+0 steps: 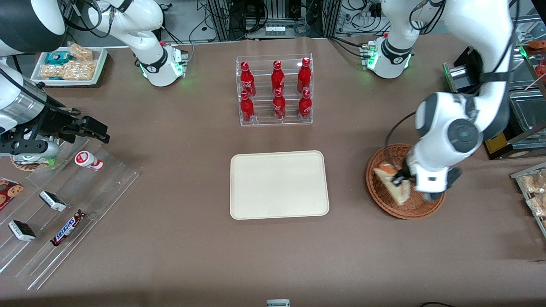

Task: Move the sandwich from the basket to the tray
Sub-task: 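Carry the sandwich with the left gripper over the cream tray and lower it, then open the left gripper to set the sandwich upright on the tray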

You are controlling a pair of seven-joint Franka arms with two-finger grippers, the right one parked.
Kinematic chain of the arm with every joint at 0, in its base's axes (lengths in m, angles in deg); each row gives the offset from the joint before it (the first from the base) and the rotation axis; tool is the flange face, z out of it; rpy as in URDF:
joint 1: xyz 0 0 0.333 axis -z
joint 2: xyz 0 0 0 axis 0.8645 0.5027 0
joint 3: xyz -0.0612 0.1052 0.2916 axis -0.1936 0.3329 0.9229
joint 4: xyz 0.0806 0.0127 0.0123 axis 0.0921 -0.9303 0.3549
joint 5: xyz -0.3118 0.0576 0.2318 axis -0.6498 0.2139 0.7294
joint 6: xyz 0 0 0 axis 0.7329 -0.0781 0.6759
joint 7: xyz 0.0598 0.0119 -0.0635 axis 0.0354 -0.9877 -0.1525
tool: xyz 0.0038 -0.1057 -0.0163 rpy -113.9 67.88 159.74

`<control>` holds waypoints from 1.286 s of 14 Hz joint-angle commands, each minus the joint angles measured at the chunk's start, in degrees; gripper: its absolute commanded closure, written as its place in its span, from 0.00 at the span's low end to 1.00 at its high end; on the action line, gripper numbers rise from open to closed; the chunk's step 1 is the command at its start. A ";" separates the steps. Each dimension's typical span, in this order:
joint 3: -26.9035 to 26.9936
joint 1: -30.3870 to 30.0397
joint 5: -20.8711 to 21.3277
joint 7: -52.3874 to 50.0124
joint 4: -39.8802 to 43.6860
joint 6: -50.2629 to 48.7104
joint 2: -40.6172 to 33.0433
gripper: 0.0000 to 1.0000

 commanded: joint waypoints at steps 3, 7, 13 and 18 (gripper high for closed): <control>-1.53 12.09 -0.11 2.69 12.37 -0.71 11.14 0.95; -1.09 21.06 1.11 1.46 17.04 3.49 16.78 0.95; -1.09 26.79 7.97 -5.66 16.95 11.68 21.96 0.93; -1.09 27.23 8.06 -13.64 16.87 13.44 22.50 0.33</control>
